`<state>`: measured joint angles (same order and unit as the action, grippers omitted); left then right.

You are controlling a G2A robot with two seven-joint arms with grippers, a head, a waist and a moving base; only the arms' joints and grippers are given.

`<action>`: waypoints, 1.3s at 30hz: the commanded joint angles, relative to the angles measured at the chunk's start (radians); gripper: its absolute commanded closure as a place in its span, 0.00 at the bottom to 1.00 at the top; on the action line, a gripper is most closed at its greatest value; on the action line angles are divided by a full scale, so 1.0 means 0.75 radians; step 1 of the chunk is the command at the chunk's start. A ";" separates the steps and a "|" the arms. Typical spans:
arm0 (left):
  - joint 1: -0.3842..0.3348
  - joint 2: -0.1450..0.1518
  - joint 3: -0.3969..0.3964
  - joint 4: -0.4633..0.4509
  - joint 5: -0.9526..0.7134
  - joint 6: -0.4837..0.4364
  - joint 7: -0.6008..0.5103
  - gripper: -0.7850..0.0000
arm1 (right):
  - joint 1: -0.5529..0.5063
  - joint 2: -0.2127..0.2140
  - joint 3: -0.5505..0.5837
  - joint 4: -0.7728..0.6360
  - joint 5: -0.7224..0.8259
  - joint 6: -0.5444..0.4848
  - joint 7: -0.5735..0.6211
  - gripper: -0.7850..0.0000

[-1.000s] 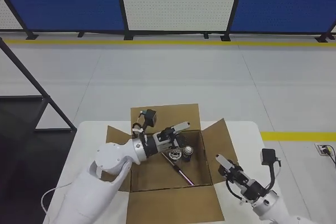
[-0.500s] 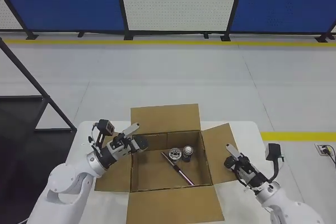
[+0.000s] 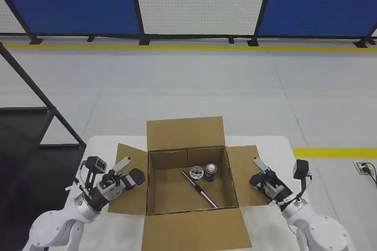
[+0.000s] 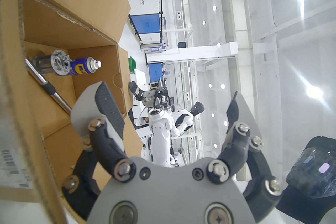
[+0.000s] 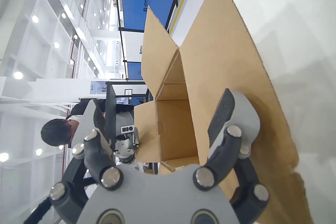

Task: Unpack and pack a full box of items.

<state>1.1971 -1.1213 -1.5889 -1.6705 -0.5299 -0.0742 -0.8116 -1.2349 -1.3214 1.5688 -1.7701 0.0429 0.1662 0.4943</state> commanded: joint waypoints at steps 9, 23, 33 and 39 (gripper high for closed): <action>0.075 0.011 -0.051 -0.059 -0.016 0.022 -0.063 0.00 | -0.001 0.000 0.000 -0.004 0.002 -0.004 -0.002 0.00; 0.168 0.012 -0.081 -0.055 0.028 -0.029 0.131 0.00 | 0.102 -0.013 -0.134 0.117 -0.009 0.136 -0.191 0.00; 0.163 0.012 -0.051 -0.035 0.035 -0.005 0.147 0.00 | 0.115 -0.008 -0.153 0.157 -0.027 0.160 -0.178 0.00; 0.152 0.012 -0.032 -0.018 0.040 -0.002 0.144 0.00 | 0.107 0.001 -0.158 0.126 -0.074 0.180 -0.144 0.00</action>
<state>1.3118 -1.1121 -1.6146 -1.6853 -0.5006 -0.0756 -0.7046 -1.1548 -1.3214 1.4505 -1.6736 -0.0077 0.2986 0.3836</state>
